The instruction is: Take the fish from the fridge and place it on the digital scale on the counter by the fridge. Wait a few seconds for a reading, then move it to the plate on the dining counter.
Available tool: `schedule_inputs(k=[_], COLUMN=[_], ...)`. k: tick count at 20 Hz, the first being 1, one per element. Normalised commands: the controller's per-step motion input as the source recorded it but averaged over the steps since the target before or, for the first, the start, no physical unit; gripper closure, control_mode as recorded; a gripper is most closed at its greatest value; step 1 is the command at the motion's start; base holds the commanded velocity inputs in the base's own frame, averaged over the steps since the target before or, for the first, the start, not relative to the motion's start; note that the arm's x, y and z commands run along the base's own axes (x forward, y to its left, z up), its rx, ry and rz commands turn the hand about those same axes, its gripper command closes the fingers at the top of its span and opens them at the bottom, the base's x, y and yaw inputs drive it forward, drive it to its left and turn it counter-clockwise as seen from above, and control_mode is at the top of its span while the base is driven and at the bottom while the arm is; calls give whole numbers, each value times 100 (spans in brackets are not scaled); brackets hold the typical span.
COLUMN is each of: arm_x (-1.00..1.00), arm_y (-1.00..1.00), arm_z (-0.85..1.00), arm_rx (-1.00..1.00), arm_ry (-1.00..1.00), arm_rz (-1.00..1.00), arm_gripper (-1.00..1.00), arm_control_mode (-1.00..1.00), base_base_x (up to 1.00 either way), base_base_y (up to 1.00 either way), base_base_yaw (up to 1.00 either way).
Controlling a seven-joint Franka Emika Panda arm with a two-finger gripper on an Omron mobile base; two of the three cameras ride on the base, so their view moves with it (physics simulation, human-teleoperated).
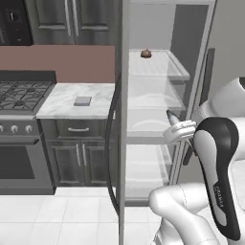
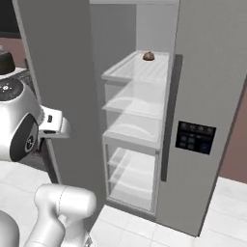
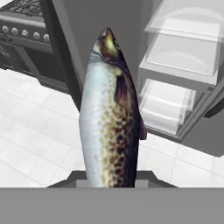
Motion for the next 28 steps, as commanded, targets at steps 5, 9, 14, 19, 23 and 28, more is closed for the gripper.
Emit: schedule_inputs(k=[5, 9, 14, 19, 23, 28], arm_x=[0, 0, 0, 0, 0, 0], arm_y=[0, 0, 0, 0, 0, 0], arm_z=[0, 0, 0, 0, 0, 0], arm_rx=[0, 0, 0, 0, 0, 0], arm_ry=[0, 0, 0, 0, 0, 0], arm_rz=[0, 0, 0, 0, 0, 0], arm_gripper=[100, 100, 100, 100, 100, 100], arm_control_mode=[100, 100, 100, 100, 100, 100], base_base_x=[-64, -14, 5, 8, 78, 94], base_base_y=[-2, 1, 1, 0, 0, 4], base_base_yaw=[80, 90, 100, 97, 71, 33])
